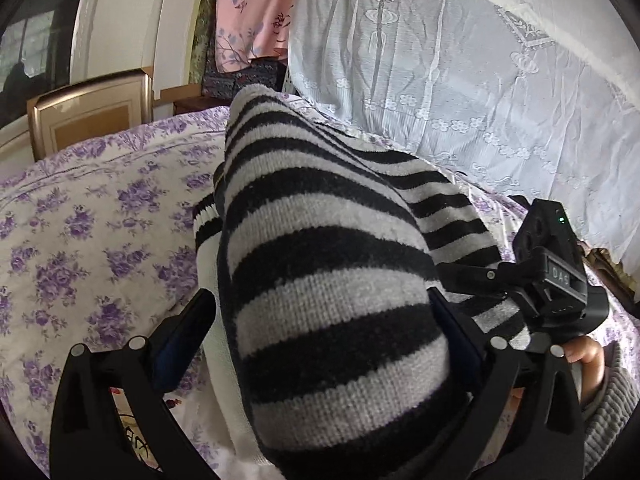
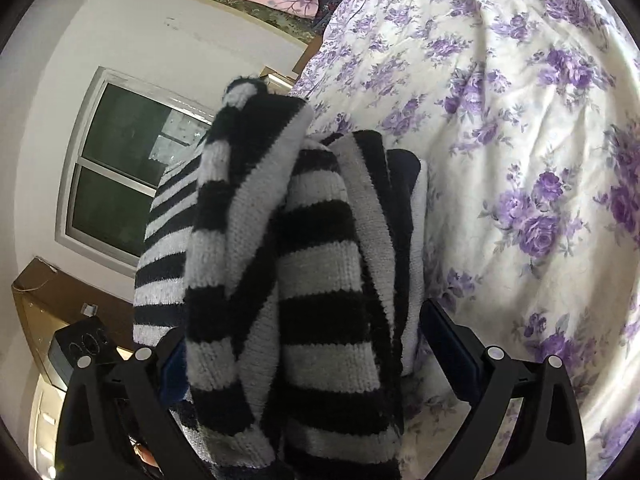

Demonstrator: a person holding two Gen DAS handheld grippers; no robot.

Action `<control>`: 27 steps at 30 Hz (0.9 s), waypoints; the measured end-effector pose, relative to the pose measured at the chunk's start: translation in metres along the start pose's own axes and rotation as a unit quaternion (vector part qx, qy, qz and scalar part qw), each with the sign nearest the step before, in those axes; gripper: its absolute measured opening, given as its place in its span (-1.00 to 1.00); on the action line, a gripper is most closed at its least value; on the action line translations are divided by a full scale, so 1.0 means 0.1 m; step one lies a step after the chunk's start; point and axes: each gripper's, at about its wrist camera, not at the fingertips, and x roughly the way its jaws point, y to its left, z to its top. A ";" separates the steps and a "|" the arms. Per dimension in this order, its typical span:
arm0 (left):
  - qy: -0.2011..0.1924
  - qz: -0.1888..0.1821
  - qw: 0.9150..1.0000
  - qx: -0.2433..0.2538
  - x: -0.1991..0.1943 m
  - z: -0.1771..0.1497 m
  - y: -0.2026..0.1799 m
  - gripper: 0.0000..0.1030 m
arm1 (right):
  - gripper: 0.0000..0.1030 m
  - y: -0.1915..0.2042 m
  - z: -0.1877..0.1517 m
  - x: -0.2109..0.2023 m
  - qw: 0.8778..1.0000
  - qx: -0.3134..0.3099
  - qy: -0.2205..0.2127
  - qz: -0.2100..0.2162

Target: Fold small clothes

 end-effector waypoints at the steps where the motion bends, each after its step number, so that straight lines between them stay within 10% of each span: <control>1: -0.001 0.003 1.000 0.000 -0.01 0.00 0.00 0.92 | 0.93 0.01 0.00 -0.01 1.000 -0.002 -0.001 -0.004; 22: 0.024 -0.005 0.998 -0.061 -0.09 -0.05 0.09 0.92 | 0.93 0.37 -0.81 -0.90 0.991 -0.096 -0.033 -0.084; 27: -0.022 0.054 0.997 -0.050 -0.66 -0.13 -0.05 0.91 | 0.93 0.64 -1.08 -1.18 0.982 -0.147 -0.063 -0.105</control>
